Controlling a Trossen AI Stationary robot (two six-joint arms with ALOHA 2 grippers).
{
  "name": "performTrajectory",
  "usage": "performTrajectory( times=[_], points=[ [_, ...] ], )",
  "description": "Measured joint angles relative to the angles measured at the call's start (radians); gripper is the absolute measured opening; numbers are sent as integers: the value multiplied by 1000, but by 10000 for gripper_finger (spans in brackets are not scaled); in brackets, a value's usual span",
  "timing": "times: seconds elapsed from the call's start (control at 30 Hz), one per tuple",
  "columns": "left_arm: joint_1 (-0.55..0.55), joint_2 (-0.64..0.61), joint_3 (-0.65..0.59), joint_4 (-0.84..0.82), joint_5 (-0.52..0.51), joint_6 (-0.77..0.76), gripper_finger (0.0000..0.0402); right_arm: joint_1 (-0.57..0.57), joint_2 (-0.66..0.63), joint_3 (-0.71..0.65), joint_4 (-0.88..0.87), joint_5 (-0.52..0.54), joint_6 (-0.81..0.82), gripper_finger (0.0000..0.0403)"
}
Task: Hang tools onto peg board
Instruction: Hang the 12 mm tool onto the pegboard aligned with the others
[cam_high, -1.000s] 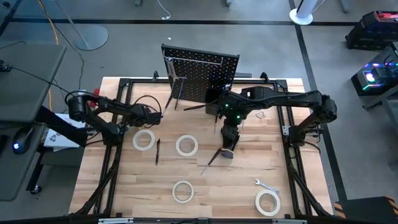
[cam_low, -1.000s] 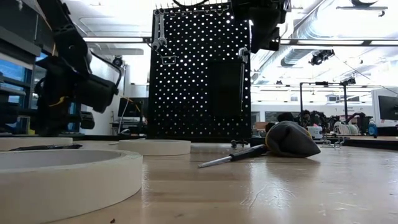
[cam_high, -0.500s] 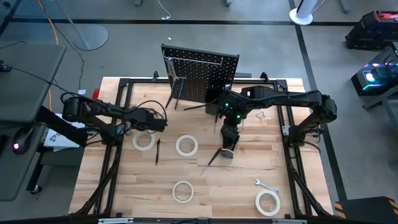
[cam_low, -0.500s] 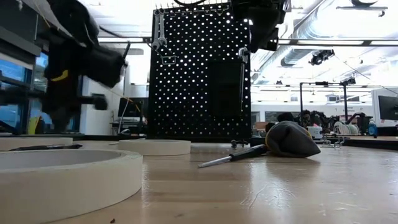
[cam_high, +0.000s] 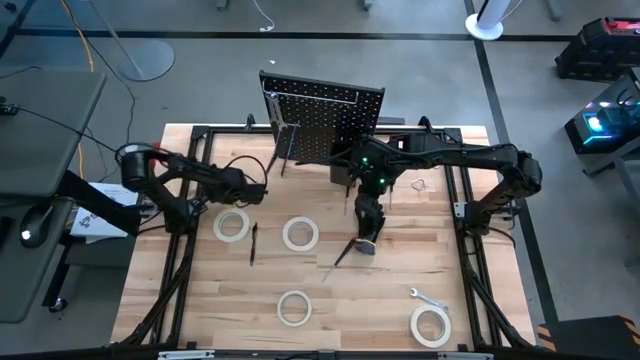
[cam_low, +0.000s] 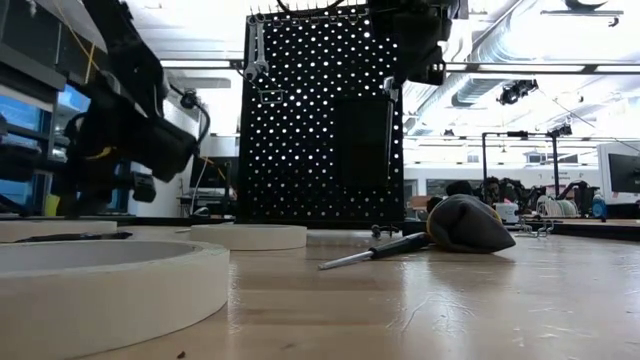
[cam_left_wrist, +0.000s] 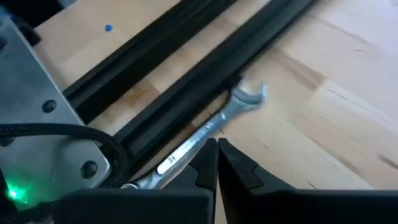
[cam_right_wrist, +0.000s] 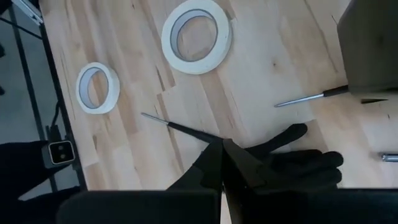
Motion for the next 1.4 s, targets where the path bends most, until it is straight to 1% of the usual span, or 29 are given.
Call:
performTrajectory(
  times=[0.2,0.47,0.53,0.6,0.67,0.83,0.93,0.97,1.0,1.1,1.27,1.4],
  points=[
    [62,39,0,7,-54,13,0,0,0,0,-12,-46,3,0],
    [101,32,-9,-24,-160,34,0,-3,0,0,-33,-48,-23,0],
    [128,32,-38,1,-163,34,0,-8,0,0,-33,-50,-25,0],
    [153,33,-79,69,-167,34,0,-17,0,0,-32,-53,-28,0],
    [162,31,-109,108,-177,66,0,-27,0,0,-33,-55,-33,0],
    [138,33,-94,113,-174,79,0,-58,0,0,-32,-57,-52,0],
    [92,35,-59,111,-139,40,0,-81,0,0,-32,-57,-57,0],
    [76,35,-43,172,-93,28,0,-86,0,0,-31,-57,-54,0],
    [67,37,-28,191,-69,26,0,-92,0,0,-31,-58,-53,0],
    [58,35,-34,218,-82,26,0,-102,0,0,-26,-67,-55,0],
    [60,46,-36,185,-124,31,0,-105,0,0,-22,-75,-52,0],
    [60,40,-26,185,-174,80,0,-105,0,0,-20,-76,-49,0]
  ],
)
